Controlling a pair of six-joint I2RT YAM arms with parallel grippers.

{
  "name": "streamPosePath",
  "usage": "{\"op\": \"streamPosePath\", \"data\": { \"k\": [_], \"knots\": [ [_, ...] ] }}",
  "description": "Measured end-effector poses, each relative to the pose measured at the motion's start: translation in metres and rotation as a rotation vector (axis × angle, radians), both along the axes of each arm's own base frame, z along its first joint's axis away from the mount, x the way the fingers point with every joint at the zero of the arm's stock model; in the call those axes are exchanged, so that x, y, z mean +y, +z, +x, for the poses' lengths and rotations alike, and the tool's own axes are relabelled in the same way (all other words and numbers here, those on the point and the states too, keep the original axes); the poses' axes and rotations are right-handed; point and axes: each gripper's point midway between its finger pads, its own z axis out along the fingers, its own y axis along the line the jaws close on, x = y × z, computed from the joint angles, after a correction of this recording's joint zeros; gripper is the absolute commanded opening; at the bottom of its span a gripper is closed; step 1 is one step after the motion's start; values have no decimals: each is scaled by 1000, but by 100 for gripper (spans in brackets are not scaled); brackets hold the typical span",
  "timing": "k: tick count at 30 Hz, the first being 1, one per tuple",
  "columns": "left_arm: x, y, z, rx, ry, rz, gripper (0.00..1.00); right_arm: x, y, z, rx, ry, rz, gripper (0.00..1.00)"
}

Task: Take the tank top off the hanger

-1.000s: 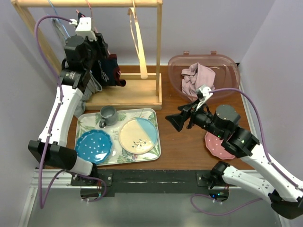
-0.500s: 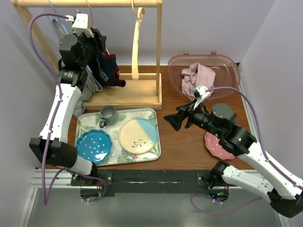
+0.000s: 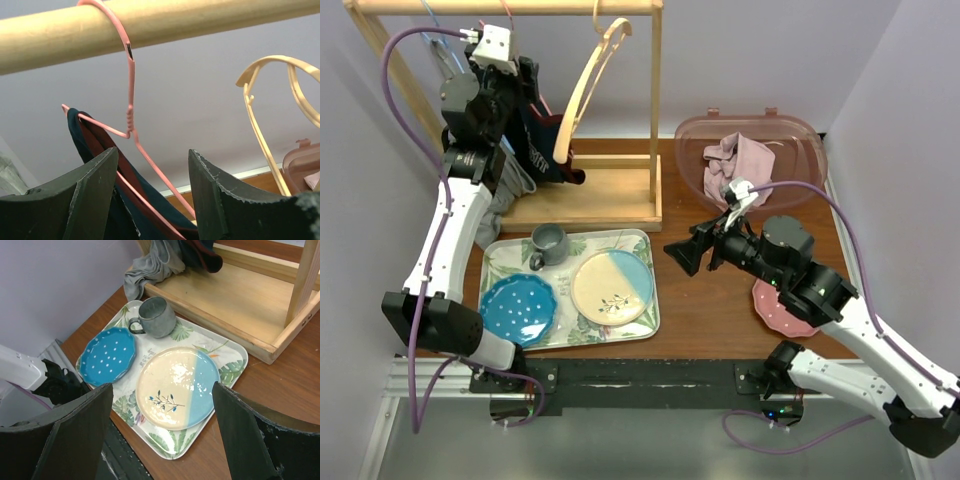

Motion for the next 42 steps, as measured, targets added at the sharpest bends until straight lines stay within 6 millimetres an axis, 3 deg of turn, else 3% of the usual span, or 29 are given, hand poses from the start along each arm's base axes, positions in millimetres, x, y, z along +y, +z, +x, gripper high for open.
{"op": "streamPosePath", "data": {
  "k": [10, 11, 14, 19, 27, 34, 42],
  "knots": [
    [2, 10, 24, -51, 9, 34, 51, 5, -2, 2, 10, 13, -10, 84],
    [2, 8, 28, -49, 9, 39, 39, 6, -2, 3, 11, 13, -12, 84],
    [2, 3, 37, -44, 13, 51, 21, 9, -5, 5, 20, 17, -21, 84],
    [1, 6, 38, -59, 6, 49, 1, 13, -8, 9, 25, 19, -34, 84],
    [-5, 18, 32, -57, -37, 39, 0, 16, -1, 7, 11, 39, -13, 84],
    [-7, 44, 20, -71, -52, -10, 0, 13, 7, 3, -7, 44, 7, 84],
    [-7, 24, 19, 29, -54, -77, 0, 8, 18, -4, -25, 49, 40, 84]
  ]
}}
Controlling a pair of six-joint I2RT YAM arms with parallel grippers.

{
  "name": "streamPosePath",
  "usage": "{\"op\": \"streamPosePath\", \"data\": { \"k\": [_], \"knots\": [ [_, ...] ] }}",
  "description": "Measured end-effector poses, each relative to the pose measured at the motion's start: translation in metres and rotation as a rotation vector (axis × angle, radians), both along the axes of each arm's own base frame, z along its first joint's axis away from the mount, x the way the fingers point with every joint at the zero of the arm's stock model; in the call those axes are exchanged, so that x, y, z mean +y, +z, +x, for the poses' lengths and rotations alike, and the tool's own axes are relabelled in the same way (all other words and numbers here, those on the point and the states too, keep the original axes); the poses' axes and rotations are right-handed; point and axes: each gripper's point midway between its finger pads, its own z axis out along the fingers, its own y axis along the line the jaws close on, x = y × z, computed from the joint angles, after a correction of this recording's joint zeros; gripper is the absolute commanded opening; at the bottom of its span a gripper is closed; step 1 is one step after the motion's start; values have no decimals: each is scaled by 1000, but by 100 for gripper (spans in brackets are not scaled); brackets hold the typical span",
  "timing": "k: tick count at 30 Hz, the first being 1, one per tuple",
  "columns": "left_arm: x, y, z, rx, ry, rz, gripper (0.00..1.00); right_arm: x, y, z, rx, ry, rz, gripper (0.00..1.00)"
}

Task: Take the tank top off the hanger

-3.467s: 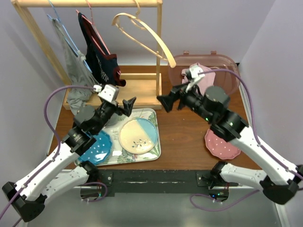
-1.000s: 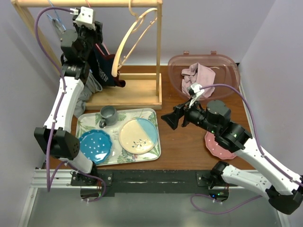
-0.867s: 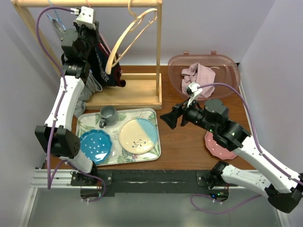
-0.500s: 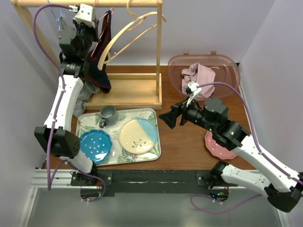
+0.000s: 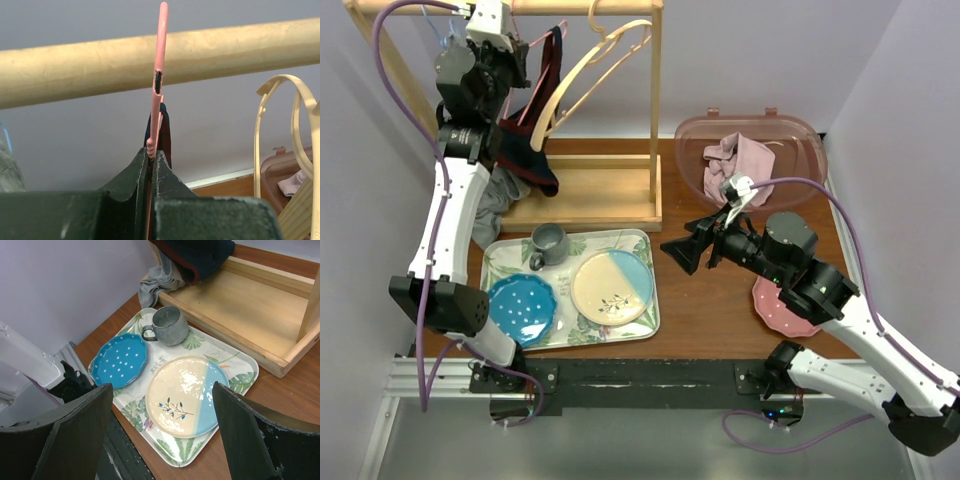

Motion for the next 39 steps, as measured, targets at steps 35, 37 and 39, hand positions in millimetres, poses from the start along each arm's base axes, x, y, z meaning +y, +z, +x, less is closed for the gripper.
{"op": "streamPosePath", "data": {
  "k": [35, 37, 39],
  "knots": [
    [-5, -18, -98, 186, -65, -126, 0, 19, 10, -9, 39, 105, 21, 84],
    [-7, -25, -111, 202, -83, -137, 0, 22, 12, -11, 37, 124, 31, 83],
    [-10, -33, -126, 220, -103, -146, 0, 27, 15, -12, 32, 144, 45, 82]
  ]
}}
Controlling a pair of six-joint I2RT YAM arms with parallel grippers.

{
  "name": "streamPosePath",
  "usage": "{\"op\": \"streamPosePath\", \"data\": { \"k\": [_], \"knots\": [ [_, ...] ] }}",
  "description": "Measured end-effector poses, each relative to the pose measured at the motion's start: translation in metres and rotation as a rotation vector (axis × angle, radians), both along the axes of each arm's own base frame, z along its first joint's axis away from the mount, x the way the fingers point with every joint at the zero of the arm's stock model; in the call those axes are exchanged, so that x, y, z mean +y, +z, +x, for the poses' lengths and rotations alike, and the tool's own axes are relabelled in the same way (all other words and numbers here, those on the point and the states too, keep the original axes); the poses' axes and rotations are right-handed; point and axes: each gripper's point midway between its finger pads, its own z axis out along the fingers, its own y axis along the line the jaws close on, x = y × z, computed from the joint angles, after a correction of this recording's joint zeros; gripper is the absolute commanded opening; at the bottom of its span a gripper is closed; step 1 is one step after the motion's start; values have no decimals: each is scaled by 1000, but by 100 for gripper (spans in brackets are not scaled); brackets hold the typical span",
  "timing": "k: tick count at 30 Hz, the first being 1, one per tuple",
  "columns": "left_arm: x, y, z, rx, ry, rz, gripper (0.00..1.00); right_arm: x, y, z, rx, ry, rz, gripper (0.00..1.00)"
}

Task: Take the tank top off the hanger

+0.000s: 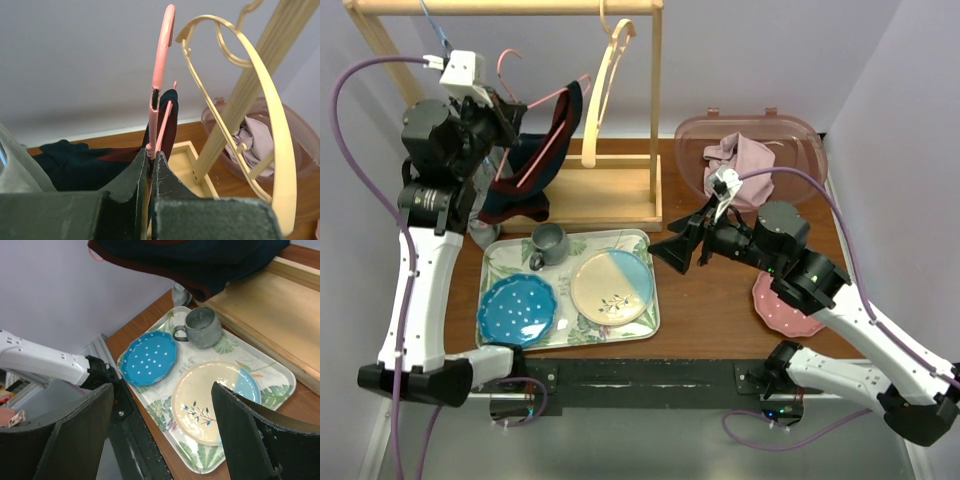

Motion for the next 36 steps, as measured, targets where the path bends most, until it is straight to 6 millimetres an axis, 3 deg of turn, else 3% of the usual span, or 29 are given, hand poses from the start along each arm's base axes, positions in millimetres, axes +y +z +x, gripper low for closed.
{"op": "streamPosePath", "data": {
  "k": [8, 14, 19, 25, 32, 36],
  "knots": [
    [-16, -30, -36, 55, -103, -51, 0, 39, 0, -12, -21, 112, 22, 81],
    [-23, -50, -46, 105, -139, -84, 0, 90, 5, -39, -141, 239, 61, 81],
    [-27, -48, -54, 107, -162, -110, 0, 138, 4, -56, -322, 324, 63, 82],
    [-30, -41, -64, 97, -184, -142, 0, 188, -1, -37, -455, 333, 44, 84],
    [-37, -37, -76, 96, -219, -210, 0, 218, 1, -21, -571, 317, 67, 84],
    [-38, -35, -79, 96, -226, -228, 0, 230, 3, -14, -616, 305, 72, 76]
  ]
}}
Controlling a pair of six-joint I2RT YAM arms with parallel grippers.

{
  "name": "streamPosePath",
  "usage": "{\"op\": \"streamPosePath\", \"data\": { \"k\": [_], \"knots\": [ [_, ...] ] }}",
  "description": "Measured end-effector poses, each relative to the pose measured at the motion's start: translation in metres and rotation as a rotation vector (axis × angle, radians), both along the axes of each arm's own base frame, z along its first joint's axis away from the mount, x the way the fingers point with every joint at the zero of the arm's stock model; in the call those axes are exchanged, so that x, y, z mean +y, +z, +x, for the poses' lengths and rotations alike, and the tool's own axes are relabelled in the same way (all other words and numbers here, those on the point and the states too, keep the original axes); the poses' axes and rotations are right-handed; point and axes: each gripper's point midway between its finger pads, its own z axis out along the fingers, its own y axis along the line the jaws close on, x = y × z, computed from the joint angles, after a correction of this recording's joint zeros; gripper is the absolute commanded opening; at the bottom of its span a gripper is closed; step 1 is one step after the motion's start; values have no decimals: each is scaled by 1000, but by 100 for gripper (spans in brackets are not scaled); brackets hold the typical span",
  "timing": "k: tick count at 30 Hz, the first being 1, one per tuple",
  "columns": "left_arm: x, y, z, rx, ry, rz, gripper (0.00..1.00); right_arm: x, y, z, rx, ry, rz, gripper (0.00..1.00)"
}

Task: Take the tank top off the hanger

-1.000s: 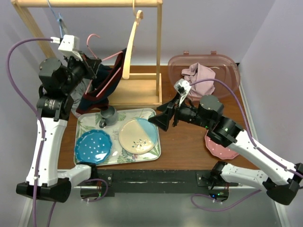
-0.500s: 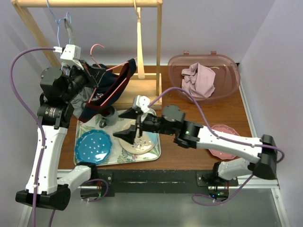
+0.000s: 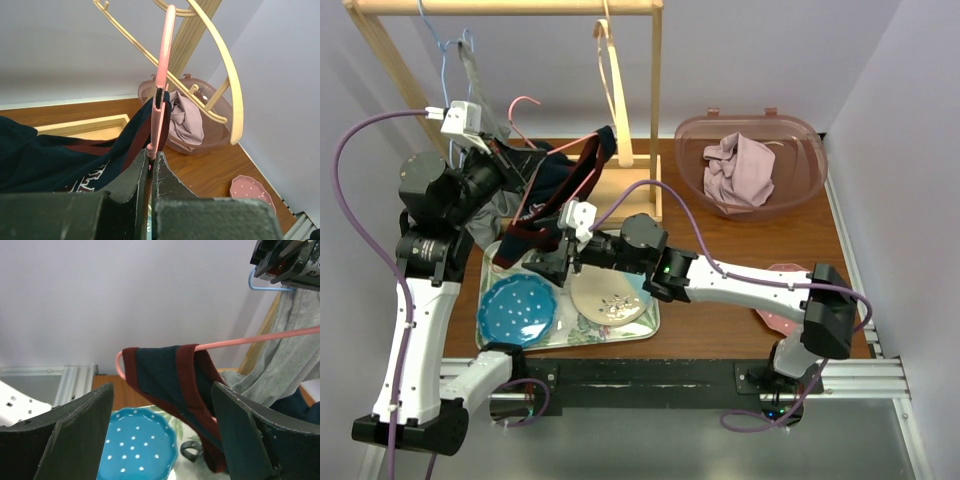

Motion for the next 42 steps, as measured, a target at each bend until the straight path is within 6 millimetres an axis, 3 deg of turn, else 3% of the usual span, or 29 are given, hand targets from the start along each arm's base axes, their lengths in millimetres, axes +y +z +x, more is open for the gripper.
{"op": "streamPosePath", "data": {
  "k": [5, 8, 10, 13, 14, 15, 30, 37, 42],
  "knots": [
    [0, 1, -1, 1, 0, -7, 0, 6, -3, 7, -24, -22, 0, 58],
    [0, 2, -1, -4, 0, -9, 0, 10, -1, 8, -28, -20, 4, 55],
    [0, 4, -1, -10, 0, -13, 0, 14, 3, 7, -32, -16, 12, 45],
    [-1, 8, 0, -21, 0, -22, 0, 19, 6, 4, -39, -8, 18, 19],
    [-1, 8, 0, -22, 0, -24, 0, 21, 5, 4, -40, -7, 16, 5],
    [-1, 9, 1, -24, 1, -26, 0, 22, 5, 3, -40, -5, 16, 0],
    [10, 1, 36, -4, 96, -56, 0, 36, -8, -21, -35, 18, -12, 0],
    [15, -3, 41, 0, 130, -69, 0, 46, -22, -22, -22, 11, -39, 0],
    [18, -3, 44, 0, 152, -71, 0, 38, -36, -14, -10, -61, -58, 0]
  ]
}}
